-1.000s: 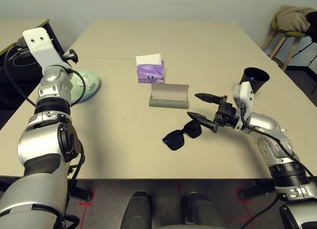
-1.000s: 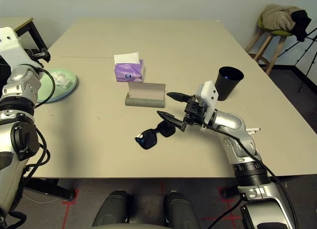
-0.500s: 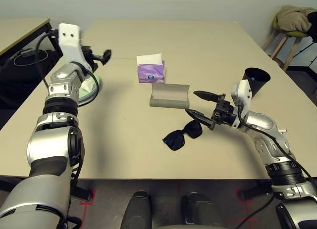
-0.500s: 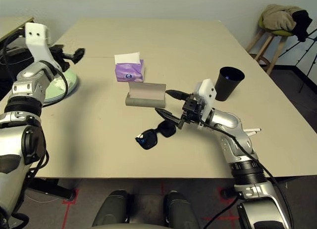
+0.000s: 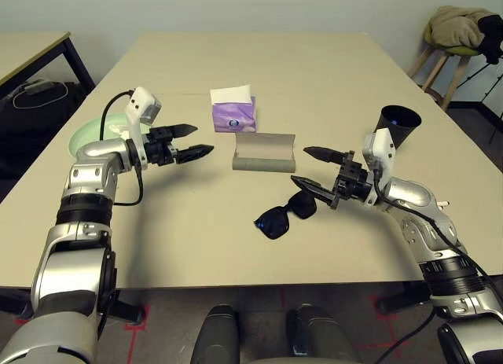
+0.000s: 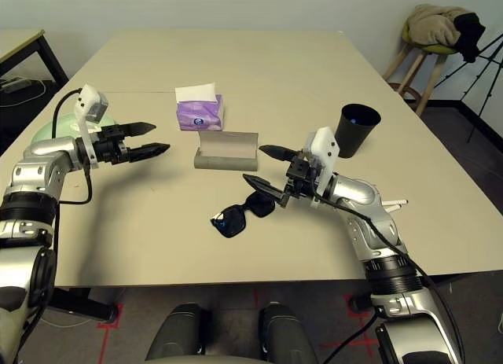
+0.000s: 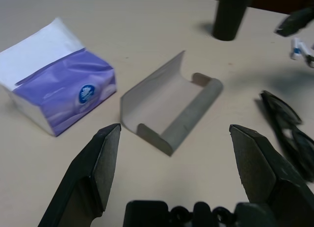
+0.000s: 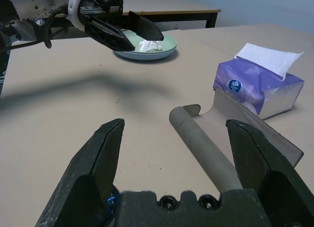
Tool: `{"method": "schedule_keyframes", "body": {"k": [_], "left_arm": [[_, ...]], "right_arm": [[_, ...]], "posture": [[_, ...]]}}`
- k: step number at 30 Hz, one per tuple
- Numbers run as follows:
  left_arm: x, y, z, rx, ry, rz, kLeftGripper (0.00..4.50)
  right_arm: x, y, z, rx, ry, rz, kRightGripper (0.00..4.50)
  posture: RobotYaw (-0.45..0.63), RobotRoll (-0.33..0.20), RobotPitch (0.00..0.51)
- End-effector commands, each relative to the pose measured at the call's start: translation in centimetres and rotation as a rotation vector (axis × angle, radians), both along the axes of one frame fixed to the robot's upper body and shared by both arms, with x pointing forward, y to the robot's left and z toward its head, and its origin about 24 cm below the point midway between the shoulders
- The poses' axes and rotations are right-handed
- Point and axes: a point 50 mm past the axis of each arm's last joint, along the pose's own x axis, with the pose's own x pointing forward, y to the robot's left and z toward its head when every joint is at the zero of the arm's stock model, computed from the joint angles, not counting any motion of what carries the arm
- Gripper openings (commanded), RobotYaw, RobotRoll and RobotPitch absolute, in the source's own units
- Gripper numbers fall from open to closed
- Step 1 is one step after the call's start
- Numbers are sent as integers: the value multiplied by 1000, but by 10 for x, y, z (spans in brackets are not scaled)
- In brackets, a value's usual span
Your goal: Organize and tidy the items on the table.
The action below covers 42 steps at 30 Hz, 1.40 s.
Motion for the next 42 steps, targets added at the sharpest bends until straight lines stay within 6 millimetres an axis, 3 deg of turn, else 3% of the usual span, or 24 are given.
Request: {"method": "schedule_keyframes", "body": {"k": [1, 9, 17, 24, 30, 42], "left_arm": [[-5, -6, -1, 28, -20, -49, 4481], [-15, -21, -14, 67, -134, -186, 4481], [-29, -33, -16, 35, -142, -375, 4481], [-39, -42, -20, -5, -133, -439, 4481], [-41, -49, -20, -21, -140, -443, 4481], [-44, -53, -21, -26, -136, -427, 4481]], "right_arm": [[-2, -4, 1, -21, -1, 9, 4500], [5, -4, 16, -164, -23, 3, 4500], [-1, 0, 39, -337, 15, 86, 4500], [-10, 7, 51, -503, 30, 132, 4500], [-11, 16, 59, -636, -53, 148, 4500], [-17, 45, 70, -1119, -274, 433, 4500]], "posture": [[210, 0, 55], [230, 0, 92], [231, 0, 132], [235, 0, 157], [250, 0, 161], [265, 0, 161]]}}
